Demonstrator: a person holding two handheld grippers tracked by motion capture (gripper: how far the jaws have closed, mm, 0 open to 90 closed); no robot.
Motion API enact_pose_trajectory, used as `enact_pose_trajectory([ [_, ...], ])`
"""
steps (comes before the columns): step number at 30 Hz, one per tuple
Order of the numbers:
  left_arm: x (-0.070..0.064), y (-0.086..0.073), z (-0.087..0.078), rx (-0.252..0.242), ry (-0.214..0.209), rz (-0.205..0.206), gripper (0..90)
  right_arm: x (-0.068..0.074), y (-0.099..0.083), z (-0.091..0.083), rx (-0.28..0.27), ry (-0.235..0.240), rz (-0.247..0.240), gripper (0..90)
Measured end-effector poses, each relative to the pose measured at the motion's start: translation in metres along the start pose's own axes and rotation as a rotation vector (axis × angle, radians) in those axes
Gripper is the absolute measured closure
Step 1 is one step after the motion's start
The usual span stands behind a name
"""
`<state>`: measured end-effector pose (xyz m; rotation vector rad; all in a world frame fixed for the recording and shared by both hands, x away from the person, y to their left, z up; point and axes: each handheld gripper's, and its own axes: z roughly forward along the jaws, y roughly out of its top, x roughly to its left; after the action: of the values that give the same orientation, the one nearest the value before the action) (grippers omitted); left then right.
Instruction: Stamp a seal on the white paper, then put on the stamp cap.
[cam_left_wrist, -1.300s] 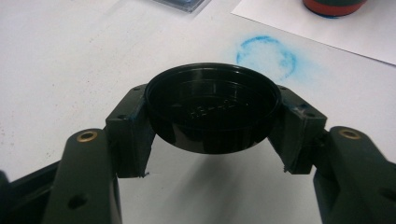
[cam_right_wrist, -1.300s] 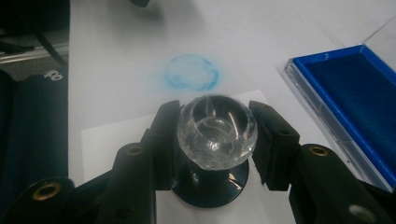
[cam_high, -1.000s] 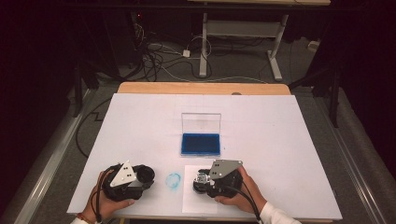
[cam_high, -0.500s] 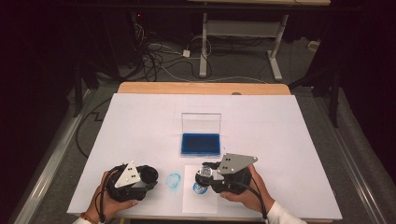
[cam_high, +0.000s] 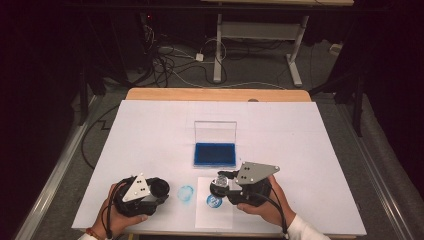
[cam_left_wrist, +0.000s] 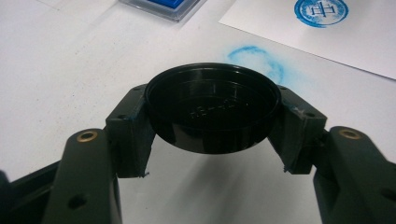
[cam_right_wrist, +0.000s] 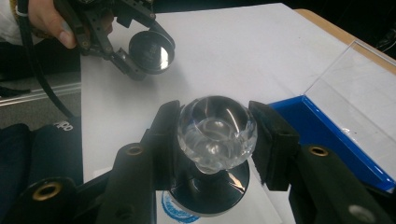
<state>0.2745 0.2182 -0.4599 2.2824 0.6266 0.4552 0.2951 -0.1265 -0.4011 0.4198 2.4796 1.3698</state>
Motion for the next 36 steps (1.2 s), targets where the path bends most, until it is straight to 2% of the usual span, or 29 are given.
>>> enact_pose_trajectory([
  [19, 0.005, -0.002, 0.003, -0.004, -0.018, -0.009, 36.5, -0.007, 0.003, -0.002, 0.003, -0.001, 0.003, 56.8],
  [32, 0.0, 0.001, 0.007, -0.005, -0.048, -0.003, 36.5, -0.009, 0.005, -0.007, -0.004, -0.02, 0.003, 56.8],
  [36, -0.006, 0.005, 0.01, -0.01, -0.056, 0.016, 36.5, -0.01, 0.006, -0.009, -0.01, -0.027, 0.001, 56.9],
])
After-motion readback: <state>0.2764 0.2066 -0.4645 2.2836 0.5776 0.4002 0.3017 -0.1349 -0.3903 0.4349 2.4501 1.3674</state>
